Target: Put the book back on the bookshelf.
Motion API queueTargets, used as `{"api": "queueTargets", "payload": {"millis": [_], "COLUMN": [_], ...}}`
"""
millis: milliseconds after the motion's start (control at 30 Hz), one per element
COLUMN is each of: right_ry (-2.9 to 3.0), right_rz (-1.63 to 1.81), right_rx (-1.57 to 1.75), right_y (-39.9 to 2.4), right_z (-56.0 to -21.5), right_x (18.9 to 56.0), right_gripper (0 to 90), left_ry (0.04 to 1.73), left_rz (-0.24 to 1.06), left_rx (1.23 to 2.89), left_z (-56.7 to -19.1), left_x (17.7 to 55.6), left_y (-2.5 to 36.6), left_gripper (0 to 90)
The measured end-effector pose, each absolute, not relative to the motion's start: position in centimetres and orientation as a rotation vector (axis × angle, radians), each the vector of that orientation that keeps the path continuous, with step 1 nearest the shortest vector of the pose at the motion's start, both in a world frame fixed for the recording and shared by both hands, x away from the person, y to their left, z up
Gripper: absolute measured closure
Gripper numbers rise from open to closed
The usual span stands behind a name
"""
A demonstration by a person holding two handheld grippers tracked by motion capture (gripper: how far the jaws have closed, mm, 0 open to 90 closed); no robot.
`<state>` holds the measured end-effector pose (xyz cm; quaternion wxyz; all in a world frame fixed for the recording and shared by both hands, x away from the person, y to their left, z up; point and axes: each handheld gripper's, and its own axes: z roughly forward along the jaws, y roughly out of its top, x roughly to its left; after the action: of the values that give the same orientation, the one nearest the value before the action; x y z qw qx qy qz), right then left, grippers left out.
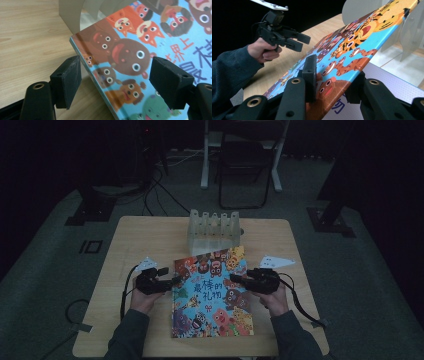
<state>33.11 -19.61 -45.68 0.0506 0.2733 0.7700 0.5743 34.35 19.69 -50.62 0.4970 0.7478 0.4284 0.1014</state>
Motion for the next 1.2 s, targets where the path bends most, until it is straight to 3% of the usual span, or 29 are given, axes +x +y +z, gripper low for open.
{"api": "queueTargets", "payload": {"millis": [500,867,1200], "right_ry": [2.317,2.306,2.307], "right_rz": [1.776,1.792,1.798], "right_rx": [0.705,0.634,0.613], "right_y": [-20.1,-20.3,-20.4], "right_z": [-45.3,-45.1,-45.1], "right_x": [32.1,31.7,31.6], "right_gripper": [67.4,67.3,67.3], "left_ry": [1.036,0.956,0.93], "left_rz": [0.211,0.062,0.024], "left_rx": [1.772,1.755,1.741], "left_z": [-50.1,-50.3,-50.2], "left_x": [36.2,37.5,37.7], "left_y": [20.0,20.3,20.2], "left_gripper": [20.1,19.3,19.2]}}
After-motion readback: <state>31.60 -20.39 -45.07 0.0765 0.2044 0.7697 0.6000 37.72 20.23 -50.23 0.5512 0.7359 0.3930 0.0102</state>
